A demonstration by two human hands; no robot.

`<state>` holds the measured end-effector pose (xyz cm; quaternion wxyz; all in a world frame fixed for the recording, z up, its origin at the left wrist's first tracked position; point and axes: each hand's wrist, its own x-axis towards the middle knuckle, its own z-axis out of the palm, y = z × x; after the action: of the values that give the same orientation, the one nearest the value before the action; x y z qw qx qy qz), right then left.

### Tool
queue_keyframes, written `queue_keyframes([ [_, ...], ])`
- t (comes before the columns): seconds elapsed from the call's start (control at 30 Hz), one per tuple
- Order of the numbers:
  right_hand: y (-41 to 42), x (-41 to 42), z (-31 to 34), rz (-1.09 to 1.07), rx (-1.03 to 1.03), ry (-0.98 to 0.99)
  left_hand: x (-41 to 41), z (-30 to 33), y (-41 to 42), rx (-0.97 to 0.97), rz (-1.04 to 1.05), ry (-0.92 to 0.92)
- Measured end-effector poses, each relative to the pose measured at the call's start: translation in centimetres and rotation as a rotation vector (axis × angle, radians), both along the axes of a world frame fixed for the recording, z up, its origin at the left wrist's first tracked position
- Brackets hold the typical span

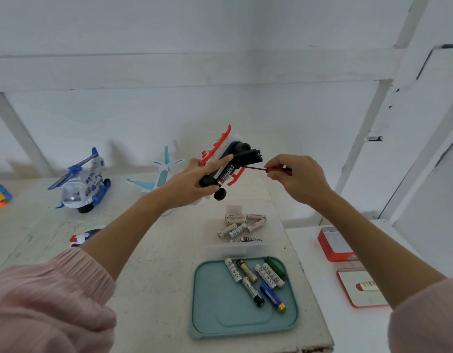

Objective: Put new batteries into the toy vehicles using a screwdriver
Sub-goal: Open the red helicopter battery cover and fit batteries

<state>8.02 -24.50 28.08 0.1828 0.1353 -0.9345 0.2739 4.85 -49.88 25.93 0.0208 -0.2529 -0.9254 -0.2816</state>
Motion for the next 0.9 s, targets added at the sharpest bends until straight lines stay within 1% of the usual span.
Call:
queue_keyframes([
  [0.1,0.6,0.1,0.1,-0.012,0.01,-0.013,-0.3,-0.1,0.1,-0.008,-0.003,-0.011],
  [0.23,1.6,0.7,0.1,-0.03,0.081,-0.014,-0.4,0.2,0.3,-0.009,-0.001,-0.004],
  [0.3,1.6,0.9,-0.1,-0.046,0.048,0.021,-0.4,0.5,0.5,0.01,0.011,-0.006],
  [0.37,1.0,1.0,-0.3,-0.052,0.004,0.059,-0.5,0.6,0.8,0.04,0.019,-0.018],
  [0.47,-0.1,0.9,-0.5,-0.042,-0.028,0.088,-0.7,0.3,1.0,0.141,0.018,-0.061],
  [0.77,-1.2,0.5,-0.6,-0.024,-0.06,0.152,0.4,0.5,1.4,0.349,-0.076,-0.224],
  [0.9,-1.0,0.5,-0.5,0.004,-0.083,0.133,0.9,0.8,1.3,0.336,-0.083,-0.267],
])
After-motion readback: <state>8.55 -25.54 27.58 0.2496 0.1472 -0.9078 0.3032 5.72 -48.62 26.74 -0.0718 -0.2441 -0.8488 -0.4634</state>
